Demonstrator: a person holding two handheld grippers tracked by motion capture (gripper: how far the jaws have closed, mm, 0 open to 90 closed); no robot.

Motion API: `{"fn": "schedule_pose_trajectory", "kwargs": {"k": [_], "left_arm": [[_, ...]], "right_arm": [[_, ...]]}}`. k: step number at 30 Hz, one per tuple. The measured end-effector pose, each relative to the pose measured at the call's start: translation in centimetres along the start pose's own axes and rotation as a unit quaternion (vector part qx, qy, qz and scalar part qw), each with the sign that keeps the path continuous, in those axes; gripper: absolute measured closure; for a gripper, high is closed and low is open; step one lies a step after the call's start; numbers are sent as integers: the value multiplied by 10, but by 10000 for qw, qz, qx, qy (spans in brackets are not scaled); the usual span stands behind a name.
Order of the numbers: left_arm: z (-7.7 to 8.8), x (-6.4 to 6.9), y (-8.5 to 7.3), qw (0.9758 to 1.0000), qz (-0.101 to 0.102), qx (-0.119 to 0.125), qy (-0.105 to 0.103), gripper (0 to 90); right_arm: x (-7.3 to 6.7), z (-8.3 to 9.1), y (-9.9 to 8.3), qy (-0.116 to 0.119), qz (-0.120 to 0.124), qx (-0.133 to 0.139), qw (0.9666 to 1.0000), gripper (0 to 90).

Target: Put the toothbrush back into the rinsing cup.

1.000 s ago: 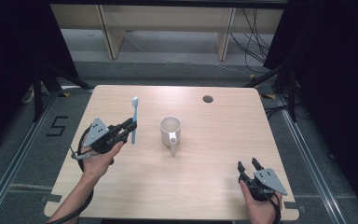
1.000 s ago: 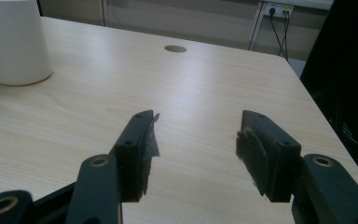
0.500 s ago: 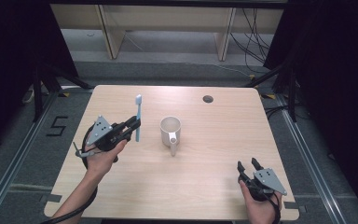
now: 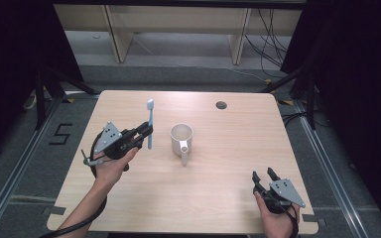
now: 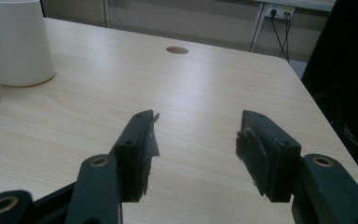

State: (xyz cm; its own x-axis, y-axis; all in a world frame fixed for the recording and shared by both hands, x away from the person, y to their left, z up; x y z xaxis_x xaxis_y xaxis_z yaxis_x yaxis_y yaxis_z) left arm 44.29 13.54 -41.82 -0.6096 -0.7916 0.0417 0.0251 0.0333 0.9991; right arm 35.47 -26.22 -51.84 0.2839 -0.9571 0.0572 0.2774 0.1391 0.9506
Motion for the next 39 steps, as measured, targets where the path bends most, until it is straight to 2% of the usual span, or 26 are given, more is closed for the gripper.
{"fn": "schedule_pose_trajectory", "kwargs": {"k": [8, 12, 17, 23, 24, 25, 39], "left_arm": [[-2, 1, 2, 10000, -21, 56, -6, 781], [-3, 3, 2, 9999, -94, 77, -18, 781], [-4, 4, 3, 9999, -100, 110, -24, 781], [-6, 5, 4, 9998, -135, 144, -31, 781], [-7, 5, 5, 9995, -236, 209, -54, 781], [-7, 5, 6, 9995, -245, 207, -53, 781], [-10, 8, 10, 9993, -242, 253, -97, 781]], "right_arm": [[0, 0, 0, 17, 1, 8, 10000, 465], [0, -1, 1, 39, 37, 25, 10000, 465], [-2, 1, 0, 3, -82, -31, 10000, 465], [-1, 0, 0, 32, -74, 2, 10000, 465], [-1, 0, 0, 31, -77, 2, 10000, 465], [-1, 1, 0, 16, -44, -13, 10000, 465], [-1, 1, 1, -17, -10, -13, 10000, 465]]}}
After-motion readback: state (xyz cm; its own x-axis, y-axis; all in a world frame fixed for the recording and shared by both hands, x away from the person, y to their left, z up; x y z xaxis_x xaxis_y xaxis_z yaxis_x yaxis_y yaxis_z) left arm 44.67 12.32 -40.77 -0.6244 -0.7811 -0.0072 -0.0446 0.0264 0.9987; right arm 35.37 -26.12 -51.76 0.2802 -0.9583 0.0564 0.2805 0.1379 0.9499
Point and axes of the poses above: each handheld gripper's, and its own axes: z roughly backward along the jaws, y roughly out of its top, x roughly to its right, the point moved 6 cm from there along -z, roughly forward along the jaws, and after that the axes turned 5 degrees about y, right-handed, at the moved point
